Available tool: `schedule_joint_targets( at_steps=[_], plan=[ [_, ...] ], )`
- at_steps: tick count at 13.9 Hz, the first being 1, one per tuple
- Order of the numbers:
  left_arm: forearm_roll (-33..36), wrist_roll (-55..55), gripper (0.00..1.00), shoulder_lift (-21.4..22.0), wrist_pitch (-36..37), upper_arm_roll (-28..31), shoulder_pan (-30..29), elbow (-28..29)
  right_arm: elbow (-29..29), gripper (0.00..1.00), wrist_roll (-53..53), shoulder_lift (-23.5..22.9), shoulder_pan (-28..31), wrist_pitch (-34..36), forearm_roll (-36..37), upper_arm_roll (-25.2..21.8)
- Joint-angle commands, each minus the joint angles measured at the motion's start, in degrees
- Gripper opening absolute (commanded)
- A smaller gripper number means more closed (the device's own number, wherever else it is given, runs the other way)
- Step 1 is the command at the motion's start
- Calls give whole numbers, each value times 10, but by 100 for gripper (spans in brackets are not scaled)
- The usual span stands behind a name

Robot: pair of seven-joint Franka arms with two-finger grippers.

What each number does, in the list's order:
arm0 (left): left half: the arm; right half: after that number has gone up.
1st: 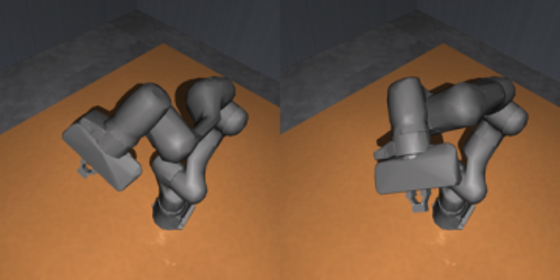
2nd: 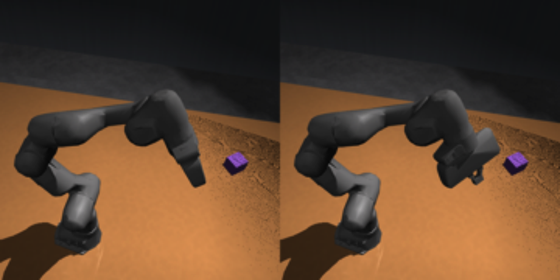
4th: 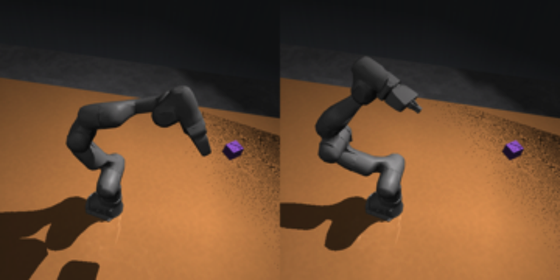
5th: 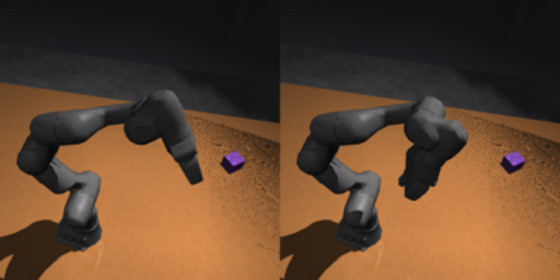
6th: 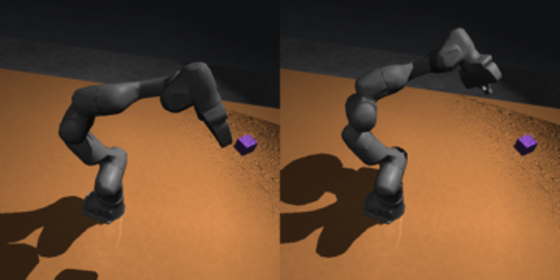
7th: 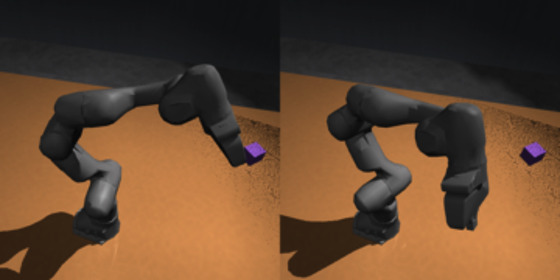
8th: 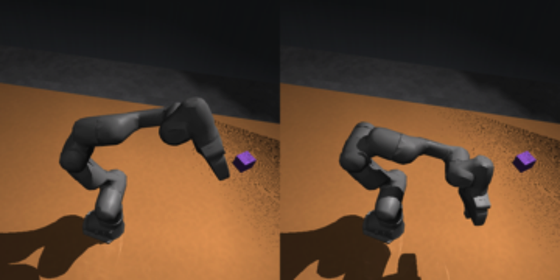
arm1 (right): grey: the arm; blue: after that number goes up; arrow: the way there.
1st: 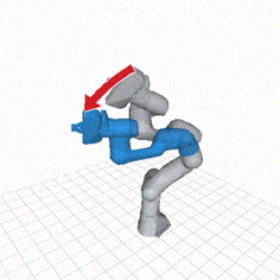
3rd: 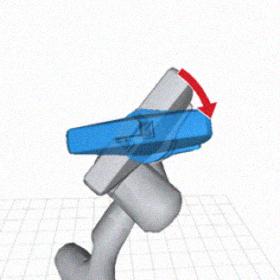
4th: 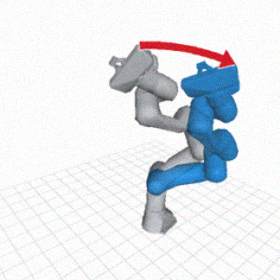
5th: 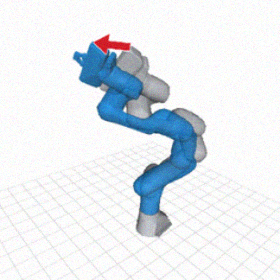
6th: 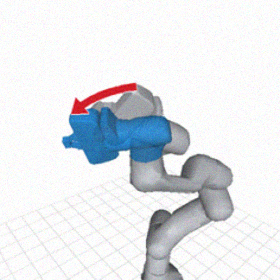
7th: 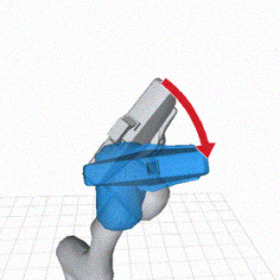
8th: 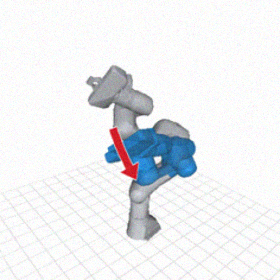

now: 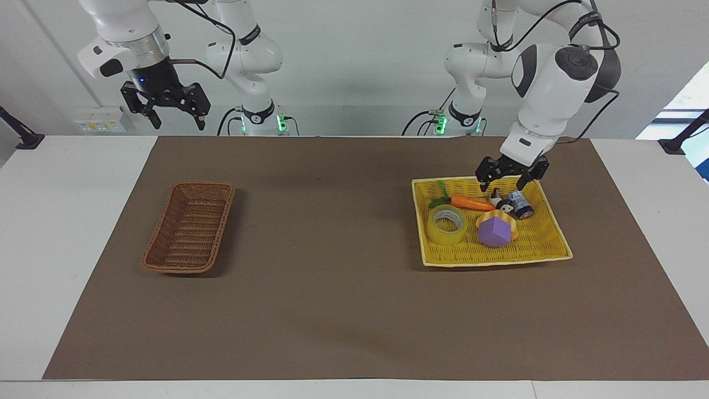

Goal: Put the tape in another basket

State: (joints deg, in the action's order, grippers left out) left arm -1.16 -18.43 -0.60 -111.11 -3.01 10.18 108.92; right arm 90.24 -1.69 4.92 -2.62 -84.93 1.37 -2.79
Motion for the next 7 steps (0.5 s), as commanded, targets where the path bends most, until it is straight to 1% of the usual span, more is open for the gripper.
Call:
schedule_joint_targets(
  at_steps=[1, 3, 5, 6, 7],
  plan=[
    [-5, -80, 100, -27, -76, 9, 31, 55, 10, 100, -2, 9, 6, 5, -7, 2],
    [-5, -120, 100, -56, -140, 9, 44, 87, 10, 100, -2, 9, 6, 5, -7, 2],
    [-5, -149, 100, -60, -165, 8, 57, 117, 10, 100, -2, 9, 6, 6, -7, 2],
    [-5, -152, 91, -61, -171, 8, 57, 130, 10, 100, -2, 9, 6, 6, -8, 2],
    [-5, -154, 84, -61, -180, 7, 57, 145, 10, 100, -2, 9, 6, 6, -8, 2]
  ],
)
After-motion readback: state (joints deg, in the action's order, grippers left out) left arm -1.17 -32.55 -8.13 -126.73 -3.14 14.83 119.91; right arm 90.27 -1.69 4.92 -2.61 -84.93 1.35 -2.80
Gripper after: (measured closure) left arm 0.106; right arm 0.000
